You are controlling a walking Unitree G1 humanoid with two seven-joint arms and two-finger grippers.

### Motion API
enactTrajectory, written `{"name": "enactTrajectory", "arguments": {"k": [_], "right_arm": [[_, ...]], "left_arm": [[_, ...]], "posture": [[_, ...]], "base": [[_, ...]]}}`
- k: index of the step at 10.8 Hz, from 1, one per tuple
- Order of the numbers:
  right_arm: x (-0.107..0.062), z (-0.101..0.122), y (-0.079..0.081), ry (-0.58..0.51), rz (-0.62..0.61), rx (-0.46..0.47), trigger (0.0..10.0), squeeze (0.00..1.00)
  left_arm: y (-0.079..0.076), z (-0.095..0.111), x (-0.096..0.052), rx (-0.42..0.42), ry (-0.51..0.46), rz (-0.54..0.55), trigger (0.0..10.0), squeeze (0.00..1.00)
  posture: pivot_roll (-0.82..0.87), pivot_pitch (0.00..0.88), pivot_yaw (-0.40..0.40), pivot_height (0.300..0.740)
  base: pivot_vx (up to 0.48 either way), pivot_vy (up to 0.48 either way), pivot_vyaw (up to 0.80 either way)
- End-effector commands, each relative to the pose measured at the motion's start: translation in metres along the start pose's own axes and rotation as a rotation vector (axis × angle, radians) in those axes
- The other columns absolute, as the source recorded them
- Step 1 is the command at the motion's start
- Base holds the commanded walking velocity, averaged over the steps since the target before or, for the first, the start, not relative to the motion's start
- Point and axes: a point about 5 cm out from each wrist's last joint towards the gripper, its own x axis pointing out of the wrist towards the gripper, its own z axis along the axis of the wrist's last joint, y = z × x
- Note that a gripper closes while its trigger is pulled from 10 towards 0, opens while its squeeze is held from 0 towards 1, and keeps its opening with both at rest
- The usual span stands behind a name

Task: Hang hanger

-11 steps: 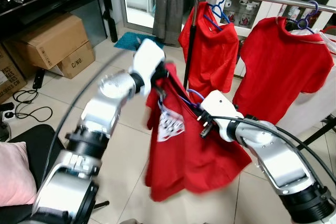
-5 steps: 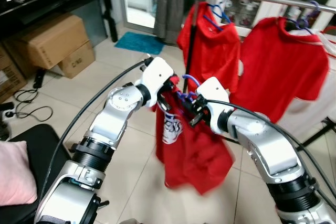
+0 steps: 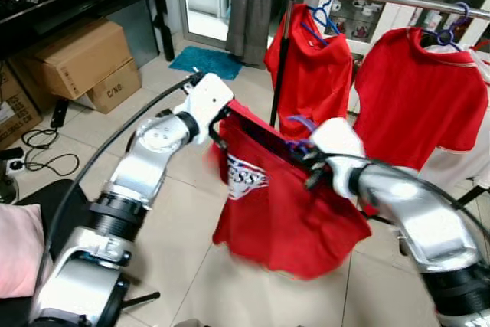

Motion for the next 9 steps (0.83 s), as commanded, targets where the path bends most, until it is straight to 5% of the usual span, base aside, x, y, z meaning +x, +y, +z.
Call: {"name": "enactTrajectory", "arguments": {"k": [1, 4, 5, 7, 9], "right_arm": [[-0.018, 0.004, -0.013, -0.049, -0.002, -0.006, 0.0, 0.00], [-0.041, -0.008, -0.009, 0.047, 0.150, -0.099, 0.0, 0.00], [-0.044, -0.025, -0.014, 0.222, 0.118, -0.283, 0.0, 0.00], [-0.029, -0.019, -0.034, 0.280, -0.221, -0.275, 0.0, 0.00], [-0.008, -0.023, -0.025, 0.329, -0.235, -0.327, 0.0, 0.00]], "left_arm": [[0.022, 0.003, -0.007, 0.022, -0.003, 0.076, 0.0, 0.00], [0.034, 0.005, -0.008, 0.027, -0.006, 0.151, 0.0, 0.00], [0.036, 0.007, -0.008, 0.031, -0.011, 0.158, 0.0, 0.00], [0.019, 0.025, 0.001, 0.034, -0.108, 0.051, 0.0, 0.00], [-0.003, 0.043, 0.014, 0.000, -0.182, -0.020, 0.0, 0.00]], "posture": [[-0.03, 0.000, -0.007, 0.740], [-0.03, 0.000, 0.005, 0.740], [-0.03, 0.000, 0.005, 0.740], [-0.03, 0.000, 0.011, 0.740], [-0.04, 0.000, 0.017, 0.740]], "base": [[0.000, 0.000, 0.00], [0.000, 0.000, 0.00], [0.000, 0.000, 0.00], [0.000, 0.000, 0.00], [0.000, 0.000, 0.00]]}}
